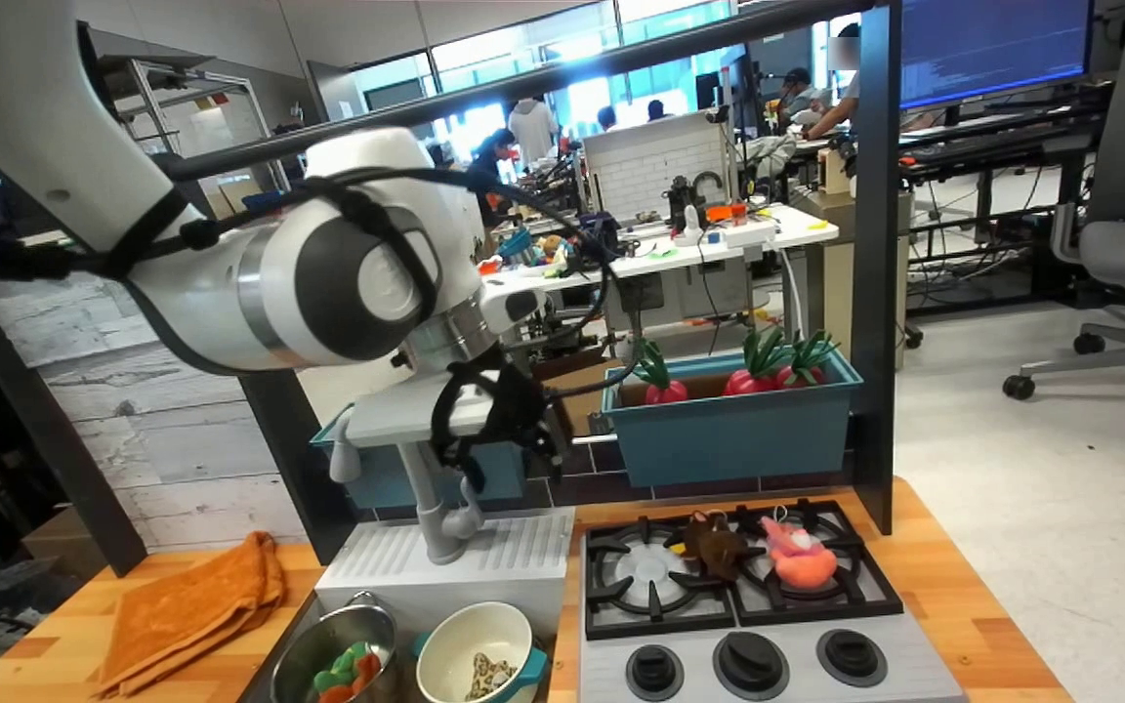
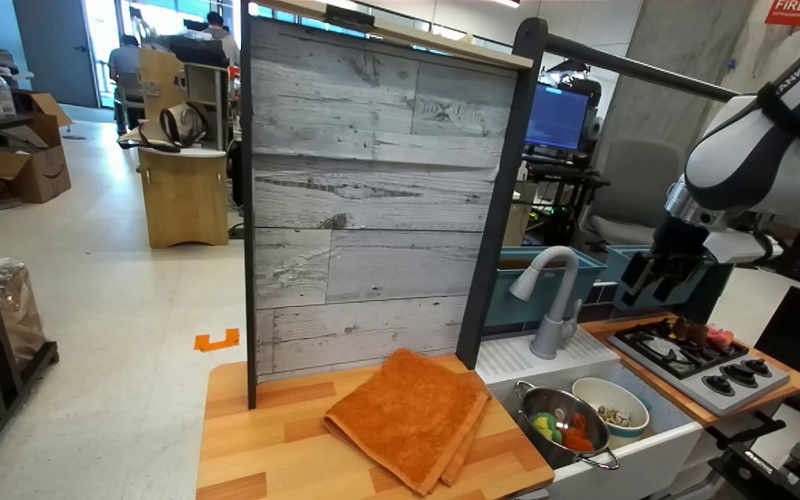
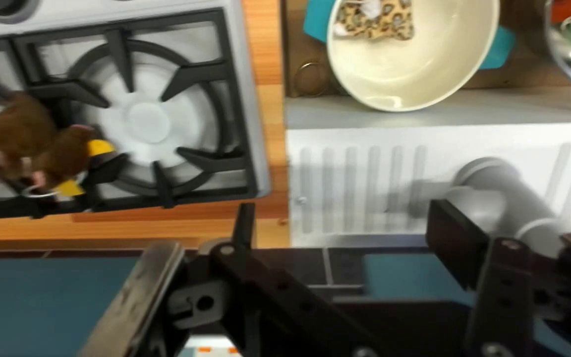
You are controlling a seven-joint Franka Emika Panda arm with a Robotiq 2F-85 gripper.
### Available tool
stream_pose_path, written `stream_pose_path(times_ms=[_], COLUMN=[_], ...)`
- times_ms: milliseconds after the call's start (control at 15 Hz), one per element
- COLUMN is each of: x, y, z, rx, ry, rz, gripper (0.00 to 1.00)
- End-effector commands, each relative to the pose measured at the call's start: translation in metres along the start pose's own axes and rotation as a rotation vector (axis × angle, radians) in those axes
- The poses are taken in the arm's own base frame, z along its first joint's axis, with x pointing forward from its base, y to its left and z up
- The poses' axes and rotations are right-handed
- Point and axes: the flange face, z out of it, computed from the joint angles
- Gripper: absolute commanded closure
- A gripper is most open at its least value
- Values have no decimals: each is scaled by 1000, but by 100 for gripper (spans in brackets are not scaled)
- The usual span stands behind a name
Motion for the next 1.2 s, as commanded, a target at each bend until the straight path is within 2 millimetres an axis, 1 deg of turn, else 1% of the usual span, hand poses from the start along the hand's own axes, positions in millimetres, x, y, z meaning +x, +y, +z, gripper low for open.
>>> stream_pose_path(times_ms=[0,67,133,200,333,400,467,533,667,800,1000,1133], x=[12,11,7,7,2,1,-10,-10,-7,-4,2,6], y=[73,98,116,138,164,171,167,173,174,168,152,148], z=[-29,-27,-27,-21,-14,-5,-19,-13,-3,5,19,29], rx=[-139,-179,-220,-265,-331,-343,-285,-300,-302,-284,-276,-286], ry=[5,-19,-31,-43,-108,-139,-101,-119,-109,-100,-80,-55], rz=[147,186,224,258,335,361,327,348,344,323,281,254], gripper=[0,0,0,0,0,0,0,0,0,0,0,0])
